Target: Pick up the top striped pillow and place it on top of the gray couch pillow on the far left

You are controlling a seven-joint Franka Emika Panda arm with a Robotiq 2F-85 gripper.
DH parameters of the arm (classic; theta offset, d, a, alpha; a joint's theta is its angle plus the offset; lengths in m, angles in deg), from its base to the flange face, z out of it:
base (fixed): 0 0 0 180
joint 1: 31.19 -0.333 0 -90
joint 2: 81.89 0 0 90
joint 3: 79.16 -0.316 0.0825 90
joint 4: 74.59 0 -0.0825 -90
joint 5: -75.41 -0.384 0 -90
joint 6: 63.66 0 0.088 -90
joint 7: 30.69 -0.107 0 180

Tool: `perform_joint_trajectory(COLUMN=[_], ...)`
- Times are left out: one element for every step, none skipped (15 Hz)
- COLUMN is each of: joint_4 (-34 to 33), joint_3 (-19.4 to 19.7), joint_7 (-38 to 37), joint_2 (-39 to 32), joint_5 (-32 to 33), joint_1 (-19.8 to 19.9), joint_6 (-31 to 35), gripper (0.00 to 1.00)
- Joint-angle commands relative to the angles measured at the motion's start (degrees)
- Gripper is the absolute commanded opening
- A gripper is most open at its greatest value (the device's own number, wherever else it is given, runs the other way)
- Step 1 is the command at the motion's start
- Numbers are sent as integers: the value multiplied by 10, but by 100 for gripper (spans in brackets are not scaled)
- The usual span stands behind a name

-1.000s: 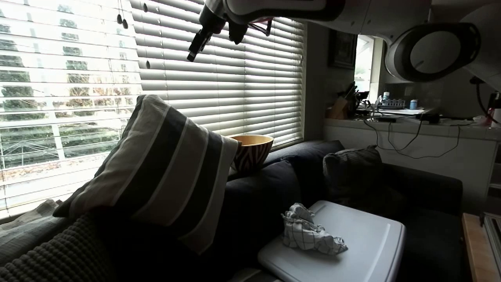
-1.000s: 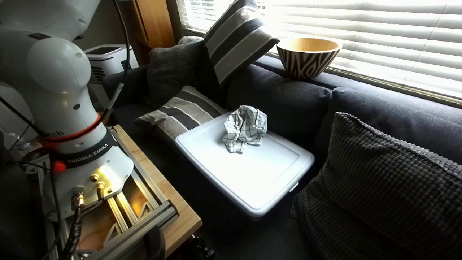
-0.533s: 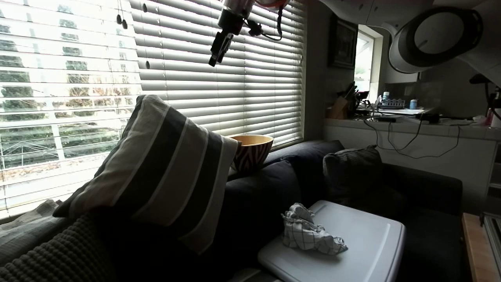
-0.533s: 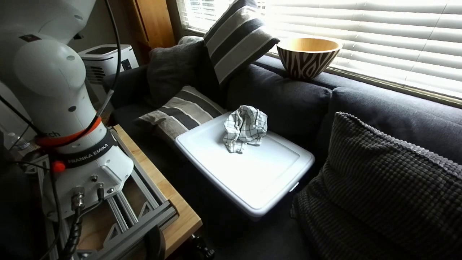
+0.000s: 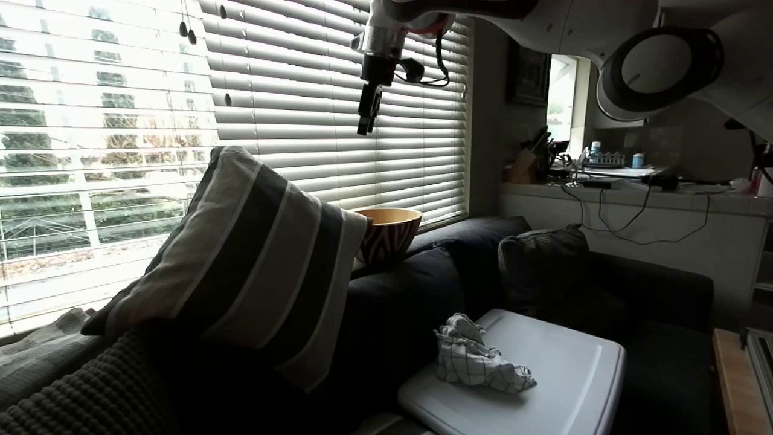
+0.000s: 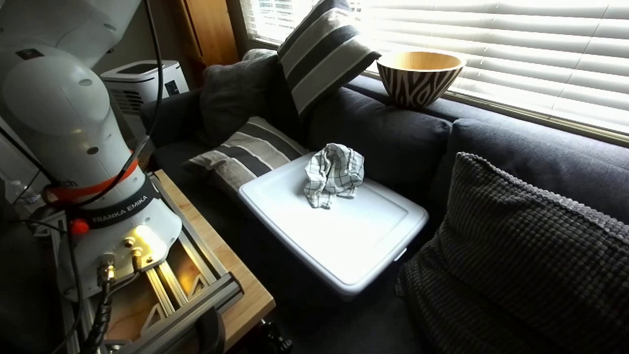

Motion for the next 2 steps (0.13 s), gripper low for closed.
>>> perform_joint_trajectory(joint_4=[-23,-23], joint_3=[-2,-2], joint_7=[0,0], joint_2=[-13,-12], joint_5=[3,4], joint_1=[0,-1], joint_6=[-11,-11], gripper=[100,100])
